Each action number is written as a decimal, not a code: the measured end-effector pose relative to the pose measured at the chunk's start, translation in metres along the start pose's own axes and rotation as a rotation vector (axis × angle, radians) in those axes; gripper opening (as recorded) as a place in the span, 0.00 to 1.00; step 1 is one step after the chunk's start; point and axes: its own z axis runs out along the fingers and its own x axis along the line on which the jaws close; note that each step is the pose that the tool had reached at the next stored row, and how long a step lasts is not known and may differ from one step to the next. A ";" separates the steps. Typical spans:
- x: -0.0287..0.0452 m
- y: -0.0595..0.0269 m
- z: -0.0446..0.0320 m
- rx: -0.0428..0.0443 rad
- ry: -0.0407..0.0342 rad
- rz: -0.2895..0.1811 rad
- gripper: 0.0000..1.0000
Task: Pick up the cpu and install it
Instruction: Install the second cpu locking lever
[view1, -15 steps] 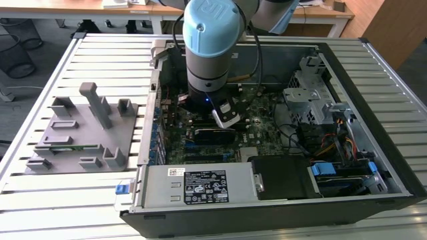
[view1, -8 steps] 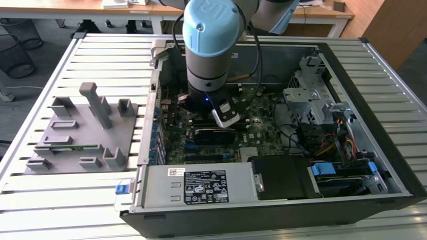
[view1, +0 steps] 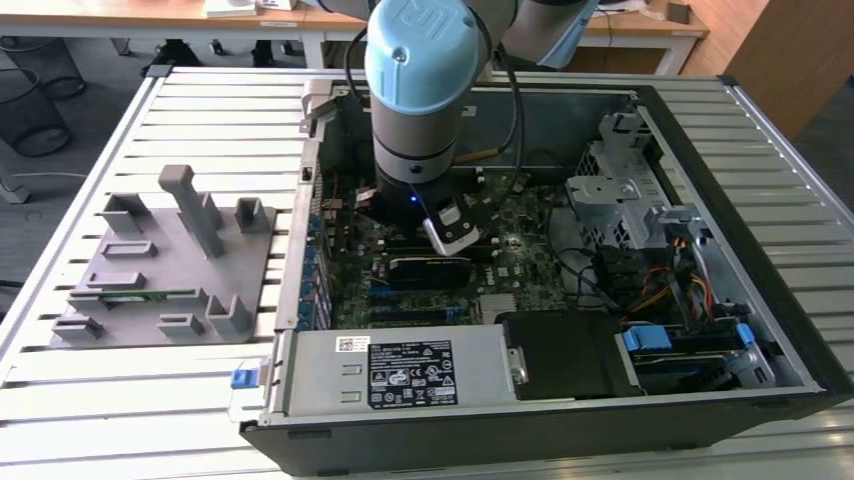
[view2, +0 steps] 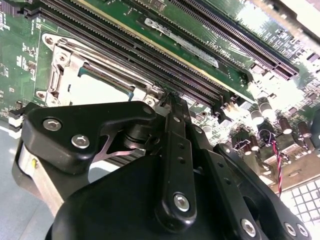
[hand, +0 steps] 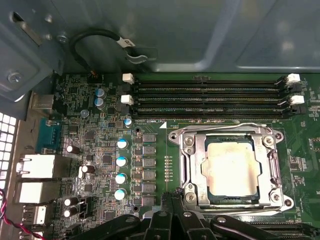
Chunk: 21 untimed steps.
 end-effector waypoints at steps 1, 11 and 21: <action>0.0000 0.0000 0.0000 0.0002 0.0000 0.000 0.11; 0.0005 0.0006 -0.0016 0.0018 -0.0002 0.000 0.11; 0.0006 0.0024 -0.0081 0.0019 -0.0002 0.000 0.11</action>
